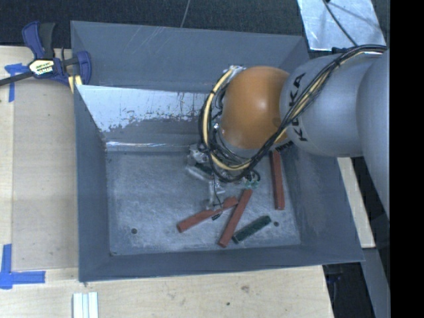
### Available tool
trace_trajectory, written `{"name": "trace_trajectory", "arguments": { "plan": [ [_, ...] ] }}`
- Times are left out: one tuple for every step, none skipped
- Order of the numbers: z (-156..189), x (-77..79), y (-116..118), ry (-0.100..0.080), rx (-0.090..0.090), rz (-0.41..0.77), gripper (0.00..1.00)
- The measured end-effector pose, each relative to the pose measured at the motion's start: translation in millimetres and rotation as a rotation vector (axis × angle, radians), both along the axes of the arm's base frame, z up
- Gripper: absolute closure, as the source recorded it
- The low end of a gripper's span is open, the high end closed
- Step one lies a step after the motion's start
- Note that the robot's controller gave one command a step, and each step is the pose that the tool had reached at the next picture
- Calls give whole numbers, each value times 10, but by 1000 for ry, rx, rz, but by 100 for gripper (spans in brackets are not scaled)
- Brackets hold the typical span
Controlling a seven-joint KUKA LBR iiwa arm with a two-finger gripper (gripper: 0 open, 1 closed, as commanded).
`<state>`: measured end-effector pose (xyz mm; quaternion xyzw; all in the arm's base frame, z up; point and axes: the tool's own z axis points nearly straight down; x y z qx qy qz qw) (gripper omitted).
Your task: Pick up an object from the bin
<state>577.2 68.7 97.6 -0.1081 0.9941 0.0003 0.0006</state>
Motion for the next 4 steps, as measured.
{"name": "trace_trajectory", "arguments": {
  "plan": [
    [26, -302, 381, 1, 0, 143, 0],
    [-274, -451, 54, -1, 0, 148, 0],
    [-264, -408, -138, -5, 0, 222, 100],
    [-264, -407, -138, -5, 0, 222, 100]
  ]
}}
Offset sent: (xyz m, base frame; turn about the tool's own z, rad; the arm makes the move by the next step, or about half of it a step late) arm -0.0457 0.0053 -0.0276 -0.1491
